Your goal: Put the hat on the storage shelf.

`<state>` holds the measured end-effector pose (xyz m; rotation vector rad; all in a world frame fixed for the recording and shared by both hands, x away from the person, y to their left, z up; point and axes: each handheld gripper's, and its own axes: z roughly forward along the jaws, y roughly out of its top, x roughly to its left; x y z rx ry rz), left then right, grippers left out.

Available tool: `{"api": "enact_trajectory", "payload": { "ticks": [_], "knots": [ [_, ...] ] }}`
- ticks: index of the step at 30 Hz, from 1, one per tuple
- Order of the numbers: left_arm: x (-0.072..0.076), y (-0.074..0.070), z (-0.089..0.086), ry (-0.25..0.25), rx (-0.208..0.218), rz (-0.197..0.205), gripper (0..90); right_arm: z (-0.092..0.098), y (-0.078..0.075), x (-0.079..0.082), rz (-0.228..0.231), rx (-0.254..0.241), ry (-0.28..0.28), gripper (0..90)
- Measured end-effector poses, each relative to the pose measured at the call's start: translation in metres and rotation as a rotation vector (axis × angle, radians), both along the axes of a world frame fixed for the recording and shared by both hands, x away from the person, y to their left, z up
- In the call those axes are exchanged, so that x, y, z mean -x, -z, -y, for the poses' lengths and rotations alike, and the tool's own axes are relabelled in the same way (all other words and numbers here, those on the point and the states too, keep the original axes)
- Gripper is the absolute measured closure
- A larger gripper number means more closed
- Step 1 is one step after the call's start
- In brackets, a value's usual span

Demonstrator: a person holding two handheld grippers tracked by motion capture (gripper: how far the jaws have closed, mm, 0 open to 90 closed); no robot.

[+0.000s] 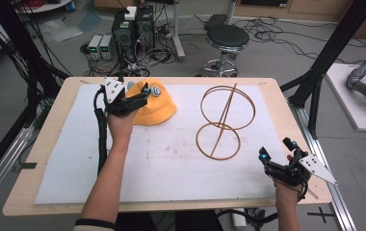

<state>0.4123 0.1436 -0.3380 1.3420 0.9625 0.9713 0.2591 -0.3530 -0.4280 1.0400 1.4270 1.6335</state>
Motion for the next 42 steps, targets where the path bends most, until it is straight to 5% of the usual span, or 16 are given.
{"api": "enact_trajectory", "payload": {
  "ticks": [6,11,15,26,42],
  "knots": [
    [-0.02,-0.003,0.005,-0.015,0.011,0.002,12.3,0.003,0.0,0.0,0.009,0.003,0.005,1.3],
    [-0.031,0.013,0.006,-0.001,0.02,-0.047,12.9,0.007,0.002,0.0,0.003,0.004,0.011,1.3],
    [-0.036,0.027,0.011,0.007,-0.005,-0.05,16.6,0.01,0.002,0.001,0.007,-0.004,0.017,1.3],
    [-0.051,0.062,0.006,-0.022,0.019,-0.176,17.1,0.007,0.002,0.0,0.004,0.012,0.004,1.3],
    [-0.062,0.093,0.006,-0.026,0.022,-0.255,39.1,0.007,0.005,-0.004,-0.006,0.026,-0.005,1.3]
  ]
}}
